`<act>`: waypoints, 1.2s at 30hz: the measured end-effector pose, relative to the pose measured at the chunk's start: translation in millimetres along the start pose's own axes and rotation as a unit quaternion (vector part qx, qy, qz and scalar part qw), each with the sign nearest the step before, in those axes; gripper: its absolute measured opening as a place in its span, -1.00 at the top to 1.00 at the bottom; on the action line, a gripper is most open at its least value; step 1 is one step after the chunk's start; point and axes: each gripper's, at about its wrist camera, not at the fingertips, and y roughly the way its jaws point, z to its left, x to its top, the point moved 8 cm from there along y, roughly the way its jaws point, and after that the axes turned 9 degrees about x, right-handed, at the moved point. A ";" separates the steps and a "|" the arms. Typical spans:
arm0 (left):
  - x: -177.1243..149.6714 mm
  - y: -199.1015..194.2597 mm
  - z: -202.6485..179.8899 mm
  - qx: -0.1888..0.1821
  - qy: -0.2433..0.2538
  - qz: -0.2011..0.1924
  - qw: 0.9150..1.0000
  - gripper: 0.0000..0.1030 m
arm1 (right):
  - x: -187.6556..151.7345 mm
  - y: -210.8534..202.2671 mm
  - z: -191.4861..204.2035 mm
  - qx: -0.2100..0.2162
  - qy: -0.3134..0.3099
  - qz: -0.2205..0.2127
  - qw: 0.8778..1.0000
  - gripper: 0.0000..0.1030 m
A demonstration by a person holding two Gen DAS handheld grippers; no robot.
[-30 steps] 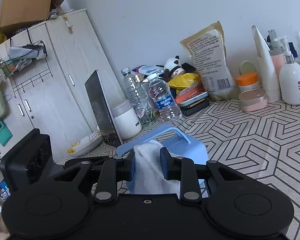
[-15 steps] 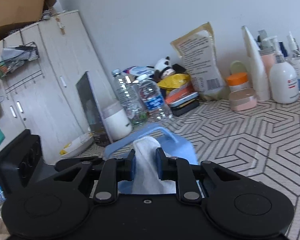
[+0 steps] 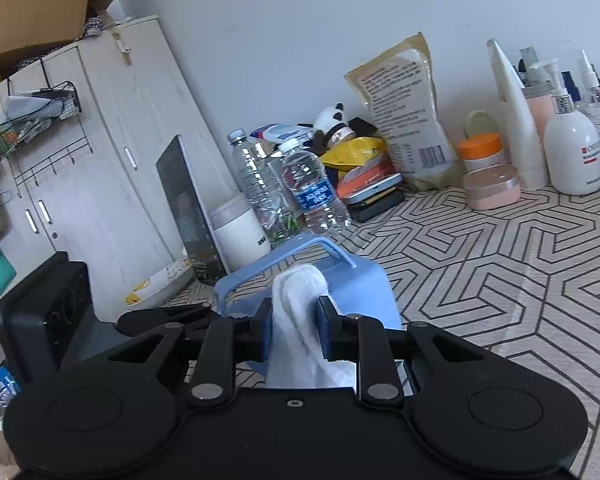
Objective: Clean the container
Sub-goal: 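Rub the wipe held in the right tool over the container's handle end, then keep wiping the container's handle end with the right tool's wipe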
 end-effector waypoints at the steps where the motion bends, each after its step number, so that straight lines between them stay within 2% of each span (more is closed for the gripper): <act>1: 0.0 -0.2 -0.1 0.000 0.000 0.000 1.000 -0.45 | 0.2 -0.3 1.7 0.006 0.000 -0.001 1.000 0.48; 4: 0.3 -0.7 -1.4 0.002 0.003 -0.001 1.000 -0.45 | 0.5 0.3 8.8 0.030 -0.001 -0.002 1.000 0.48; 8: 0.3 -0.7 -0.9 0.001 0.002 -0.001 1.000 -0.45 | 0.4 1.2 9.6 0.034 0.001 -0.002 0.999 0.49; 17: -0.9 -2.0 -1.9 0.001 0.003 -0.002 1.000 -0.45 | -0.4 0.8 -8.2 -0.009 0.023 -0.002 1.000 0.45; 31: 0.3 -1.2 -0.1 -0.001 0.001 0.001 1.000 -0.45 | -3.2 1.4 -3.4 0.012 0.026 0.002 1.000 0.39; 36: 0.3 -1.3 0.2 -0.001 0.002 0.001 1.000 -0.45 | -1.8 0.1 3.7 0.033 0.022 -0.003 0.999 0.39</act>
